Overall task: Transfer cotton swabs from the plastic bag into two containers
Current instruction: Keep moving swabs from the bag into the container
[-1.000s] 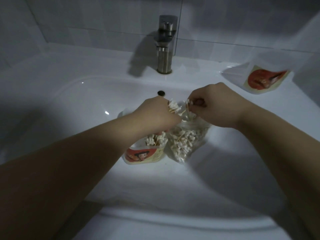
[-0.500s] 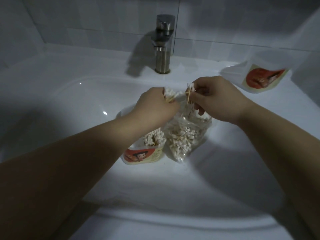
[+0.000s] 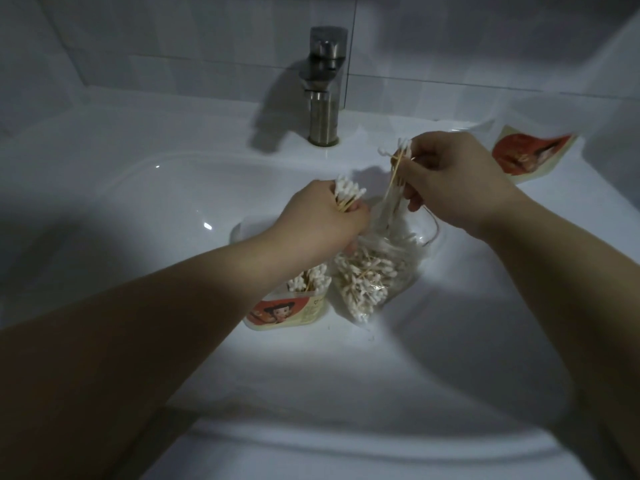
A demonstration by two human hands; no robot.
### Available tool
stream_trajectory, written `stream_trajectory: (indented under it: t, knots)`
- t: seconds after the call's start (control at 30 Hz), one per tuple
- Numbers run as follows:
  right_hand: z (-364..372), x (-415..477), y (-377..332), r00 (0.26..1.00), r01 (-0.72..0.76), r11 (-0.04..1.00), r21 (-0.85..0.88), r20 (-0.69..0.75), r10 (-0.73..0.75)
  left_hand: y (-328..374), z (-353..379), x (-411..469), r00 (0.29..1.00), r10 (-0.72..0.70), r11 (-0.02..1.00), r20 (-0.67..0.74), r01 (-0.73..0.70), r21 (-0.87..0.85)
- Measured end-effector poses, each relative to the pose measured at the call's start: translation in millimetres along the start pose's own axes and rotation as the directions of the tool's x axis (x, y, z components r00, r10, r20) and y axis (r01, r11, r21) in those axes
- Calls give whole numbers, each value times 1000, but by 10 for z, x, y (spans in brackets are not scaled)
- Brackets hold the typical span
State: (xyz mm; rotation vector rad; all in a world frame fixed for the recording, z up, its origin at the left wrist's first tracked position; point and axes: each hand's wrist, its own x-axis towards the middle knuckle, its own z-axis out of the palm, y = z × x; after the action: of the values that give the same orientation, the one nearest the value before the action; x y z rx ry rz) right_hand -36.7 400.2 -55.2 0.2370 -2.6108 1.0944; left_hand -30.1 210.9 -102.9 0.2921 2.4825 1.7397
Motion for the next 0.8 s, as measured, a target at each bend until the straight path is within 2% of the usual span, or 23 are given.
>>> stream_trajectory:
  t: [0.17, 0.33, 0.53, 0.67, 0.8]
  knots:
    - [2, -15, -41, 999, -37, 997, 69, 9, 37, 56, 1, -40, 1000, 1, 1000, -13, -1, -14]
    - [40, -65, -129, 999, -11, 998, 63, 37, 9, 175, -12, -88, 991, 40, 989, -128, -57, -137]
    - [110, -117, -225, 993, 100, 990, -94, 68, -94, 162, -30, -86, 985, 102, 968, -142, -131, -215]
    - [141, -138, -261, 991, 119, 986, -118, 79, -110, 144, -34, -70, 979, 128, 974, -157, -154, -166]
    - [136, -127, -245, 993, 115, 978, -176, 56, -106, 137, -23, -56, 983, 156, 976, -97, -169, -137]
